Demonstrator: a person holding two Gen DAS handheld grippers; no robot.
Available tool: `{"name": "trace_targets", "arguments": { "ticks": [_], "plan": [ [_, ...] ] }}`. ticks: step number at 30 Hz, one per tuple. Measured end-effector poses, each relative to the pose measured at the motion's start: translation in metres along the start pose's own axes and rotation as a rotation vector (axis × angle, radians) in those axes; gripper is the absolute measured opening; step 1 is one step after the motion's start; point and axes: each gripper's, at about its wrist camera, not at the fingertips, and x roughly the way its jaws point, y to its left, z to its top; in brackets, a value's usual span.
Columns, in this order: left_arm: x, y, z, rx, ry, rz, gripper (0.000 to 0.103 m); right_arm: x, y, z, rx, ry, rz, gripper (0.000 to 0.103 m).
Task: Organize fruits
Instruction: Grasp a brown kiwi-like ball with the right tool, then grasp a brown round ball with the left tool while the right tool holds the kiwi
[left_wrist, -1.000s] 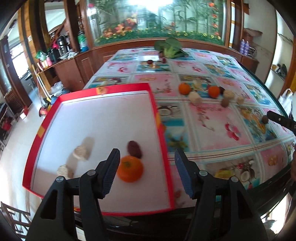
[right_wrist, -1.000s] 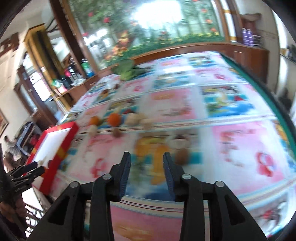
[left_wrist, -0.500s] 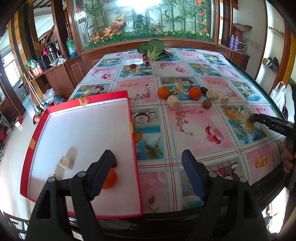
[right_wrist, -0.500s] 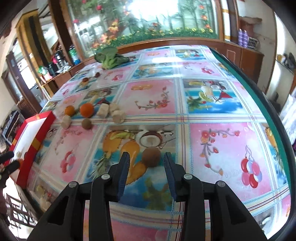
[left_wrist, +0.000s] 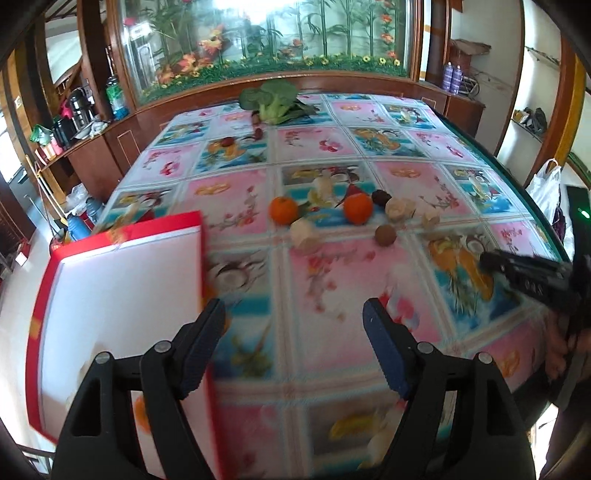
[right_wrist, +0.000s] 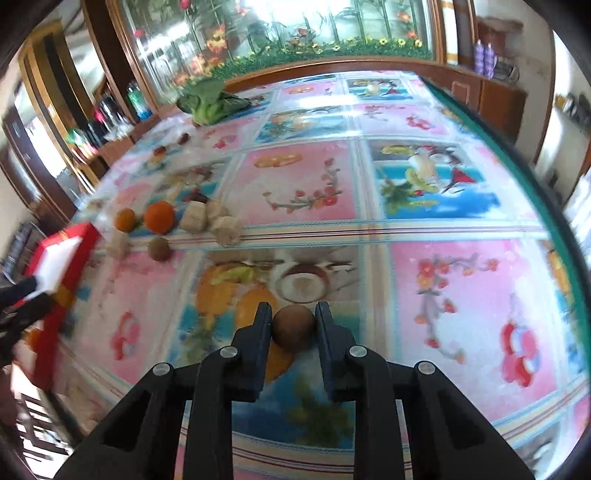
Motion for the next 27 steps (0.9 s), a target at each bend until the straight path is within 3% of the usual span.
{"name": "trace_targets", "arguments": {
  "ticks": [4,12,20,27],
  "plan": [
    [0.031,-0.025,0.021,0.025,0.043,-0.044,0.077,0.007,-0.020,0.002,0.155,-0.006,0.182,0.023],
    [0.076,-0.060,0.043,0.061,0.092,-0.047,0.076,-0.016,-0.027,-0.002,0.185,-0.128,0.186,0.023],
    [0.106,-0.071,0.056,0.066,0.119,-0.030,0.058,-0.022,-0.009,0.004,0.095,-0.165,0.196,0.023],
    [0.109,-0.076,0.056,0.074,0.110,-0.061,0.035,-0.015,0.002,0.005,0.058,-0.142,0.199,0.023]
  ]
}}
